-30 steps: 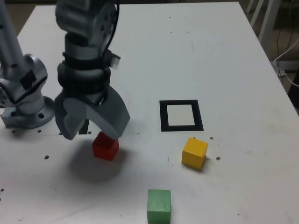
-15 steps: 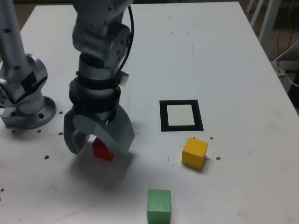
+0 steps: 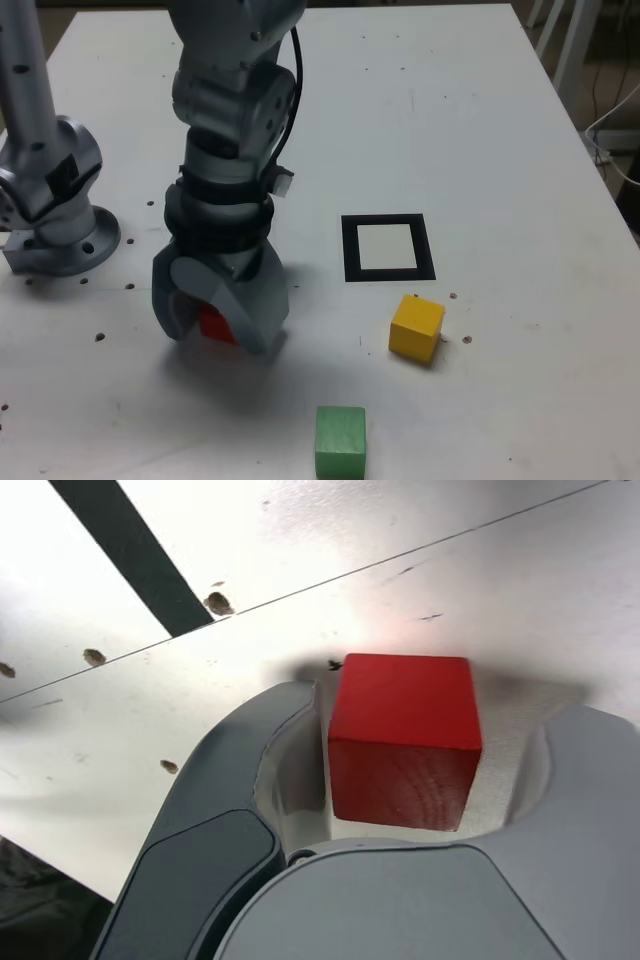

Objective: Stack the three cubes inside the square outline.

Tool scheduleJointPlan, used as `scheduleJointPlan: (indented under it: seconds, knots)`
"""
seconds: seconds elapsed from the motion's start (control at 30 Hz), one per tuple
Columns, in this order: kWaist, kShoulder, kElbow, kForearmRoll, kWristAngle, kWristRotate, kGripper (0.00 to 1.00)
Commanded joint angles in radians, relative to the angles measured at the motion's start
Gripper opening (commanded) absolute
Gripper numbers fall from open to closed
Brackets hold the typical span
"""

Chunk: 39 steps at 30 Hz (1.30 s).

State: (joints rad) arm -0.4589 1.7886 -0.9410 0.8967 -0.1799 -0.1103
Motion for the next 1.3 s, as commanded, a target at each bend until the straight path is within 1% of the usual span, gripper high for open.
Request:
scheduleJointPlan:
  seconds: [0.0,0.23,0.67,0.83,0.97,1.1,1.27]
  knots:
    - [-0.001,0.0,-0.002,0.0,0.002,0.001,0.33]
    - [-0.001,-0.003,-0.002,0.001,0.004,0.001,0.33]
    - [-0.001,-0.006,-0.046,0.029,0.034,0.001,0.33]
    - [0.018,0.007,-0.119,0.072,0.067,-0.003,0.33]
    - [0.063,0.038,-0.211,0.143,0.094,-0.003,0.33]
    - [0.113,0.076,-0.299,0.193,0.099,-0.003,0.33]
    - [0.175,0.126,-0.376,0.209,0.094,-0.001,0.33]
